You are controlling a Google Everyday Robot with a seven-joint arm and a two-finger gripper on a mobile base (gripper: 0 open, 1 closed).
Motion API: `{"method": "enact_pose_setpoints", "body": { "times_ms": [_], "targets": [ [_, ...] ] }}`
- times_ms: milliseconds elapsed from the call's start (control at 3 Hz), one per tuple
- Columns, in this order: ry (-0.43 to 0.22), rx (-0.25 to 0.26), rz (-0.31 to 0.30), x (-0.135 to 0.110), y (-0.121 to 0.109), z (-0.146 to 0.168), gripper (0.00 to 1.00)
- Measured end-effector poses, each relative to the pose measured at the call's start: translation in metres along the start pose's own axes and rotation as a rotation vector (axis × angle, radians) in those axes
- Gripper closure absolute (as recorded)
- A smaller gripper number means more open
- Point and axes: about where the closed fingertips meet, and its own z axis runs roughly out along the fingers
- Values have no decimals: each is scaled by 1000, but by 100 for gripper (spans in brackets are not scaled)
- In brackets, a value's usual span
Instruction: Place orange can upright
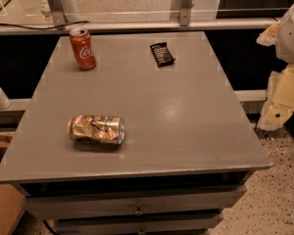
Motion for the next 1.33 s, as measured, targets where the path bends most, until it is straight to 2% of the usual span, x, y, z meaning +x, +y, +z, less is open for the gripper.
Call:
{"method": "enact_pose_setpoints", "body": {
  "times_ms": [333,667,1000,1333],
  "targets": [
    [-7,0,-5,-6,1,3,0],
    [-37,-26,-16,-23,7,18,0],
    [-78,-56,-19,-45,15,39,0],
    [-167,-105,-20,-71,23,65,0]
  ]
}}
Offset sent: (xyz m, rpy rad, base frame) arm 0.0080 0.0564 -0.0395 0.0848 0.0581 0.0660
